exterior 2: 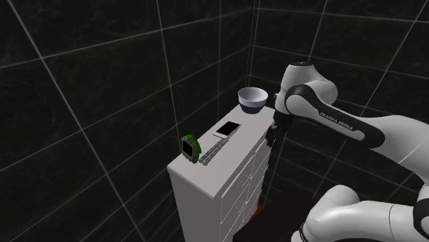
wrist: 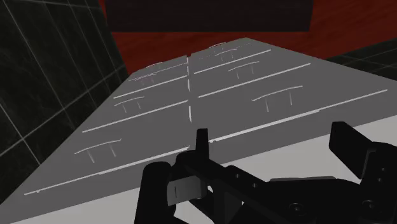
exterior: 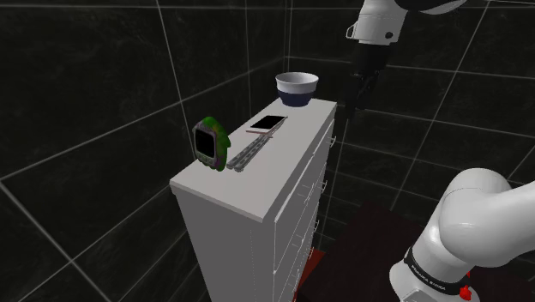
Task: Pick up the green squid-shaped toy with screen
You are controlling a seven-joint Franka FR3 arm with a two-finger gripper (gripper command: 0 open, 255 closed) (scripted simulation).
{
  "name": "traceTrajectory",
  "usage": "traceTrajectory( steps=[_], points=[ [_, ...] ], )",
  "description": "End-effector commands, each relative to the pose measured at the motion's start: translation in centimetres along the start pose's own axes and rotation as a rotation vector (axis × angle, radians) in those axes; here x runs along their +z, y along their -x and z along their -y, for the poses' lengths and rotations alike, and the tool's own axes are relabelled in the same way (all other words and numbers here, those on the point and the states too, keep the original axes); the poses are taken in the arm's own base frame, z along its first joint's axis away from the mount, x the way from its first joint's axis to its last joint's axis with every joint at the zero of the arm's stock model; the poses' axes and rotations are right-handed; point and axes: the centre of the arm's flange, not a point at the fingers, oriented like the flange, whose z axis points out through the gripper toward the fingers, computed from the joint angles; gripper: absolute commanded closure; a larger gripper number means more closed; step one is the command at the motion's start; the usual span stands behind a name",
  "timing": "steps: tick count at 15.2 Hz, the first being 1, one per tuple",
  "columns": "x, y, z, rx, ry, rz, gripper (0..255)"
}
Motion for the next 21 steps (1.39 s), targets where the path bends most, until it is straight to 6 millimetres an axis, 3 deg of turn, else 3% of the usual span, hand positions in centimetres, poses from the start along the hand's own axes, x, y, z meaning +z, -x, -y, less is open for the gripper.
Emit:
traceTrajectory(
  steps=[1, 21],
  points=[
    [0.0, 0.0, 0.0, 0.000, 0.000, 0.000, 0],
    [2.2, -15.9, 18.9, -0.050, 0.009, -0.163, 0]
  ],
)
